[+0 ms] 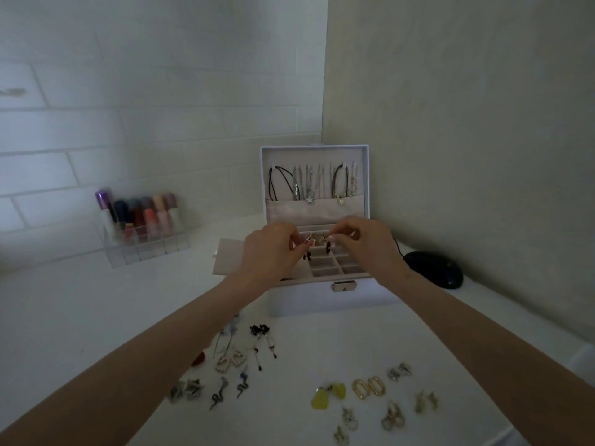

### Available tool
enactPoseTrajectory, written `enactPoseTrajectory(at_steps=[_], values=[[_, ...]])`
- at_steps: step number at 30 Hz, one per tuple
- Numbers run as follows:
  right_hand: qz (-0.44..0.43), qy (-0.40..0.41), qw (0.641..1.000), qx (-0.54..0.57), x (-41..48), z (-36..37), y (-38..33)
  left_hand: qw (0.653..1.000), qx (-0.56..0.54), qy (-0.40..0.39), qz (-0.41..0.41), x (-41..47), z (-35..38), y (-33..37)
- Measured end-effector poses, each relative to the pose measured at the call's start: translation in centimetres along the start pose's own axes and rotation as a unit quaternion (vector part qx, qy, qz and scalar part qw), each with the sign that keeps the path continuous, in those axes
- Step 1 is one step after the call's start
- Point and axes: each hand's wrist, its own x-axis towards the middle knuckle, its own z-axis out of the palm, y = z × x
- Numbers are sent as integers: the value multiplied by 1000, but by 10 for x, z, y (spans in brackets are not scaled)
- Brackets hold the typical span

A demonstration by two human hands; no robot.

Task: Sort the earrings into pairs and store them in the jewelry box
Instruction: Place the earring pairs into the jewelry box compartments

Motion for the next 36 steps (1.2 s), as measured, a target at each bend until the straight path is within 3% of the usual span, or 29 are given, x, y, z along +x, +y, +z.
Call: enactPoseTrajectory(at_steps=[8,19,30,36], values=[[59,-55,993,85,19,1,14,999,-13,-32,-11,26,21,6],[98,-90,983,123,25,8,16,997,20,-71,6,41,35,-1],[134,-93,976,146,25,10,17,985,-3,-171,31,52,28,-1],[131,-102,975,149,27,11,19,981,112,-104,116,49,32,3]])
